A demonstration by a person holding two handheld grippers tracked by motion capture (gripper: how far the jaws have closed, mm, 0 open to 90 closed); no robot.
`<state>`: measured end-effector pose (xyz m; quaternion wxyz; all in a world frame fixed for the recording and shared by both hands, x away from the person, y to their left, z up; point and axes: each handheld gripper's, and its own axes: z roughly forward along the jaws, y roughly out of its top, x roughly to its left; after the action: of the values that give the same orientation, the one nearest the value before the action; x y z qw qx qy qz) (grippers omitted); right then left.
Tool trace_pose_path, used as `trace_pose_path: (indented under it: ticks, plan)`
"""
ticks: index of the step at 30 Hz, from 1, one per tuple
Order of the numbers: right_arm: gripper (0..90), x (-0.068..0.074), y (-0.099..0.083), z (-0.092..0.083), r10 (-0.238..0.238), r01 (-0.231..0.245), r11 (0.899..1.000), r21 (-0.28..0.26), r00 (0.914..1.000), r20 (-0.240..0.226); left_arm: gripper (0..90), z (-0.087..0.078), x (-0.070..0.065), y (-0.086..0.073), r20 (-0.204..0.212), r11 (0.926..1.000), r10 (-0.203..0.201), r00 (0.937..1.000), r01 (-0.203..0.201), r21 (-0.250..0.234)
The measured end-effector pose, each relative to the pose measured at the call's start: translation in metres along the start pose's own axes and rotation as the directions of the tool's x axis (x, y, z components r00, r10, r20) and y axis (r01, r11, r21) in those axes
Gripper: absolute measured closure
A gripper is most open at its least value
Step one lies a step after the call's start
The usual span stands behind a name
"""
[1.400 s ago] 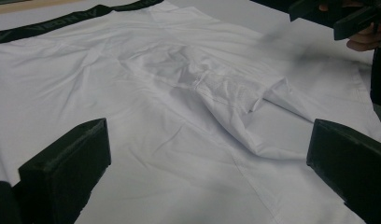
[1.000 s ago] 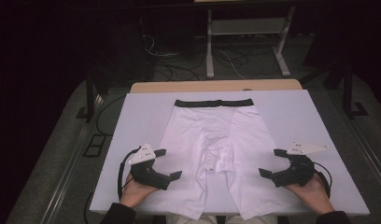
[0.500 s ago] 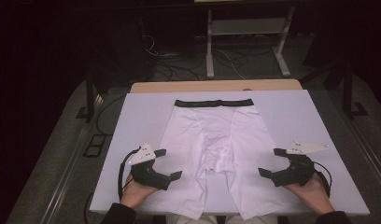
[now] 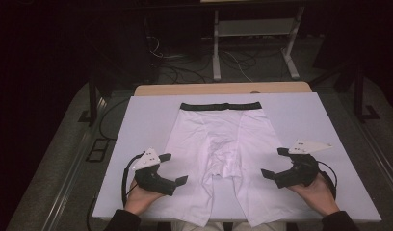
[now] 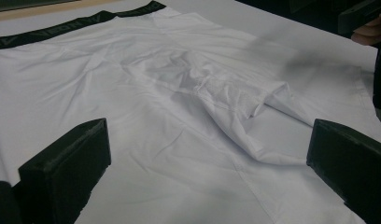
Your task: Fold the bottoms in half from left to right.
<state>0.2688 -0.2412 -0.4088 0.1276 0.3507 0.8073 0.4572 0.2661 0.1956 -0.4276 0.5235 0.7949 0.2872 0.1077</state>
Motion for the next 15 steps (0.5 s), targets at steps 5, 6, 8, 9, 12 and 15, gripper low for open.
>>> trace_pose_path:
  ticks: [5, 6, 8, 9, 12, 15]
  plan:
    - [0.0, 0.002, 0.01, 0.001, -0.012, 0.012, 1.0, -0.002, 0.9999, -0.005, 0.0, 0.0, 0.0, 0.0, 0.001, 1.0, -0.004, 1.0, 0.004, -0.002]
    - [0.0, 0.002, 0.012, 0.001, -0.015, 0.015, 1.0, -0.001, 0.9998, -0.009, 0.0, 0.0, 0.0, 0.0, 0.001, 1.0, 0.0, 1.0, 0.0, -0.003]
    - [0.0, 0.002, 0.013, 0.002, -0.014, 0.014, 1.0, 0.0, 0.9998, -0.011, 0.0, 0.0, 0.0, 0.0, 0.002, 1.0, -0.003, 1.0, 0.003, -0.002]
    - [0.0, 0.002, 0.016, 0.003, -0.018, 0.018, 1.0, 0.004, 0.9997, -0.014, 0.0, 0.0, 0.0, 0.0, 0.001, 1.0, -0.005, 1.0, 0.005, -0.004]
    - [0.0, 0.002, 0.02, 0.004, -0.024, 0.024, 1.0, 0.008, 0.9996, -0.018, 0.0, 0.0, 0.0, 0.0, 0.001, 1.0, -0.005, 1.0, 0.005, -0.004]
    - [0.0, 0.002, 0.022, 0.006, -0.031, 0.032, 0.999, 0.014, 0.9994, -0.016, 0.0, 0.0, 0.0, 0.0, 0.002, 1.0, -0.006, 1.0, 0.006, -0.005]
